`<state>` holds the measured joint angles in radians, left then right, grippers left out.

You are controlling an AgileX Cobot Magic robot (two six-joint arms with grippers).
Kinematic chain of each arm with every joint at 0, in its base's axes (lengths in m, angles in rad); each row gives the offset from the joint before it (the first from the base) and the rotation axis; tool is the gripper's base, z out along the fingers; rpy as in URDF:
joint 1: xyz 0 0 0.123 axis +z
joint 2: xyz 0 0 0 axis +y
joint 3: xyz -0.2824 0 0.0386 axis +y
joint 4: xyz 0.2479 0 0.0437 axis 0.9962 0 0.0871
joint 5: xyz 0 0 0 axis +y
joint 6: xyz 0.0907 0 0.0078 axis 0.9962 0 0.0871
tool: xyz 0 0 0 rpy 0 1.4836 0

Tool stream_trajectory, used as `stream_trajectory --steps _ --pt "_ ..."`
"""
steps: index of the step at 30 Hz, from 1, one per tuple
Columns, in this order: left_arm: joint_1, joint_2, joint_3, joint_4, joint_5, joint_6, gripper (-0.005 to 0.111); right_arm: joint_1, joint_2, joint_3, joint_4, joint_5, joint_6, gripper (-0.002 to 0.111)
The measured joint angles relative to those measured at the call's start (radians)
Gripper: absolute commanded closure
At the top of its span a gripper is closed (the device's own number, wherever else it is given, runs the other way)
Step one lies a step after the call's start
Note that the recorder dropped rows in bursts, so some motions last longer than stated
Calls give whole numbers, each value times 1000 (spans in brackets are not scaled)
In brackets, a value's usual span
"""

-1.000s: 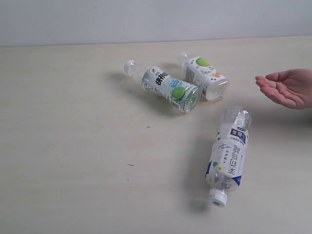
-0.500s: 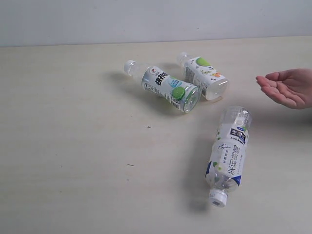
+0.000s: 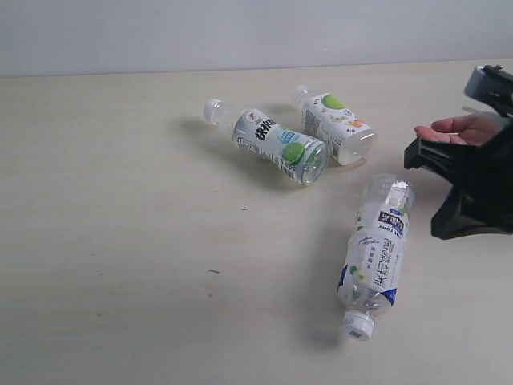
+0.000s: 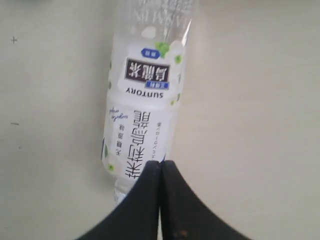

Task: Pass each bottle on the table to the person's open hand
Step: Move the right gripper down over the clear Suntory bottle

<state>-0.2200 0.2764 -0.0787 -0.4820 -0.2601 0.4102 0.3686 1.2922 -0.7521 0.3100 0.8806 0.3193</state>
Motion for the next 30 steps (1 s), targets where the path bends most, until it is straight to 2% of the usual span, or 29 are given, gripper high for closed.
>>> stream_trajectory --steps 2,4,7,8,9,18,30 --pt "0 0 0 0 0 0 107 60 18 11 -42 -25 71 94" --pt "0 0 0 0 0 0 107 94 41 11 -85 -64 124 75" --pt "0 0 0 0 0 0 107 112 79 -5 -99 -68 163 37" --pt "0 0 0 0 0 0 107 113 95 -14 -99 -68 168 28" --pt "0 0 0 0 0 0 107 116 112 -22 -104 -68 170 24" --pt "0 0 0 0 0 0 107 116 271 -94 -117 -110 178 23" --pt "0 0 0 0 0 0 107 116 433 -145 -100 -132 201 32"
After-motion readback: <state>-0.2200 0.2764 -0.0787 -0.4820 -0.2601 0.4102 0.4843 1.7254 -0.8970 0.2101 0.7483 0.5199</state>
